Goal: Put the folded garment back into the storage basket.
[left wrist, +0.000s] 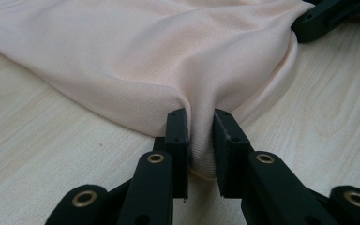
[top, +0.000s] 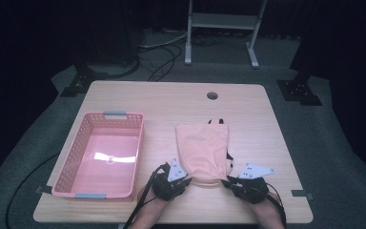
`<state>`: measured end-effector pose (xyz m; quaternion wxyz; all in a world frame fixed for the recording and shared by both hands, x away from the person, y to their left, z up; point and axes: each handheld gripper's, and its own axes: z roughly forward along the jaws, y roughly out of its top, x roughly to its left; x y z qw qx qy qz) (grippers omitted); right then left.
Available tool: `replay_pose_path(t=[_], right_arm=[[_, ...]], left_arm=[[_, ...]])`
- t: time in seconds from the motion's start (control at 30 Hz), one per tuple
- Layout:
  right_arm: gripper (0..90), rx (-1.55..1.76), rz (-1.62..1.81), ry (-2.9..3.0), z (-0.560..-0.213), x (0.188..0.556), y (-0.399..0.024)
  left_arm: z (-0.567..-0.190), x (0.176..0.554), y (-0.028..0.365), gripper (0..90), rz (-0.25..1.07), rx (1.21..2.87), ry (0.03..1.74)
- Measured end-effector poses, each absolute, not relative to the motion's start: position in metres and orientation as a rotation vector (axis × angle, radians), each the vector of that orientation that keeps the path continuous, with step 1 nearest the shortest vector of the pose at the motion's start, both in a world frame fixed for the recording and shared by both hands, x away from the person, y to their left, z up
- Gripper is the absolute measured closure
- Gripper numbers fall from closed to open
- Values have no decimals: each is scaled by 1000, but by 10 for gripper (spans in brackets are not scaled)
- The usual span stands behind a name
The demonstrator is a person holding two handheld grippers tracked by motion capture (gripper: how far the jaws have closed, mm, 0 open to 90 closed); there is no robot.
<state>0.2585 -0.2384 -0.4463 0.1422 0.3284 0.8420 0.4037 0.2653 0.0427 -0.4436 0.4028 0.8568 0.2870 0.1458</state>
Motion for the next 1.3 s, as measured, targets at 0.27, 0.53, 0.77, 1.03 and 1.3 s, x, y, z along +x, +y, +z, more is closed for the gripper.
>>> replay_pose_path(t=[0.27,0.53,0.77,1.03,1.3], right_arm=[[790,958,1191,2437,-445,262,-240],[792,955,1217,2414,-439,273,-240],[792,939,1270,2356,-426,277,-243],[794,930,1303,2315,-416,282,-243],[795,917,1351,2256,-401,287,-243]], left_arm=[[-442,274,47,787,287,2146,734],[-433,284,49,788,266,2087,775],[-424,285,50,788,294,2023,784],[-409,292,52,790,308,1975,796],[-393,296,54,792,334,1926,805]])
